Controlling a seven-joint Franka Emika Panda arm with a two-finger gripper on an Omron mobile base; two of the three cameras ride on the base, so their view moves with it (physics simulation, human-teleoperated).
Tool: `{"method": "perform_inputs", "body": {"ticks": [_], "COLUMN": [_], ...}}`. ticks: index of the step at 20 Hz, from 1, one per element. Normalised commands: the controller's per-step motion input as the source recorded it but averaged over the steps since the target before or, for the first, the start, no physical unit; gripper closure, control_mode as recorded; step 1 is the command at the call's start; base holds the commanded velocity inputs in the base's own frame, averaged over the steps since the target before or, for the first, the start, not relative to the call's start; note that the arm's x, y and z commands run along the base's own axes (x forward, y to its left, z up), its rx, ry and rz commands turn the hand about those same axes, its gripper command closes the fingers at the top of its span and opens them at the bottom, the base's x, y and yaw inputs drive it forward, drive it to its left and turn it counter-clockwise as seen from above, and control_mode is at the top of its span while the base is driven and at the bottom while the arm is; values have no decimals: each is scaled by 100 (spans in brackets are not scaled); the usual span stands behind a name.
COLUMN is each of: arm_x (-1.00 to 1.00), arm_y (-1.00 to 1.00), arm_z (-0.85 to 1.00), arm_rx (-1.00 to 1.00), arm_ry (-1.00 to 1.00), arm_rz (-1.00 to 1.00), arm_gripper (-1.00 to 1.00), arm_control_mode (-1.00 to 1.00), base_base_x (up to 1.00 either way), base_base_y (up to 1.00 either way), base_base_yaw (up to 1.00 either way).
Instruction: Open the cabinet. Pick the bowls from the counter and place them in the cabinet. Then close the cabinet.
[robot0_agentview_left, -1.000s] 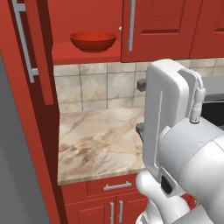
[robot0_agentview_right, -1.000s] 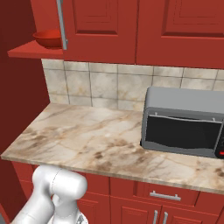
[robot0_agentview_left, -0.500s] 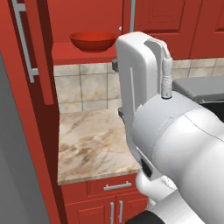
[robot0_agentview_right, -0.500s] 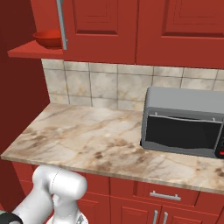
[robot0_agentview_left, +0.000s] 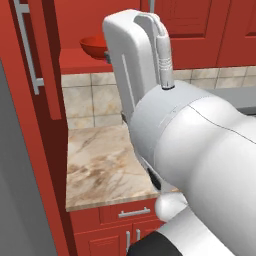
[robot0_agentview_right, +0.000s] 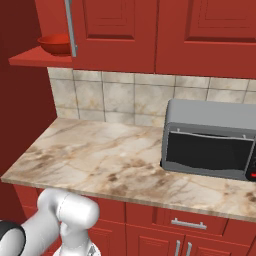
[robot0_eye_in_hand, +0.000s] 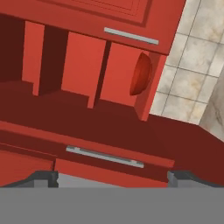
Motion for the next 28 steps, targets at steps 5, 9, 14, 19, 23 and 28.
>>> {"method": "perform_inputs", "body": {"ticks": [5, 9, 14, 19, 23, 28], "arm_x": [-1, 0, 4, 5, 0, 0], "arm_y": [45, 34, 42, 28, 0, -1], "arm_z": [-10, -12, 0, -3, -12, -21], "arm_rx": [0, 2, 22, 16, 20, 21], "arm_ry": [0, 0, 15, 3, 0, 0], "arm_rz": [0, 0, 3, 4, 3, 4], "arm_gripper": [-100, -100, -100, -100, -100, -100], "arm_control_mode": [-100, -100, -100, -100, -100, -100], "base_base_x": [0, 0, 0, 0, 0, 0], "base_base_y": [0, 0, 0, 0, 0, 0], "base_base_yaw": [0, 0, 0, 0, 0, 0]}}
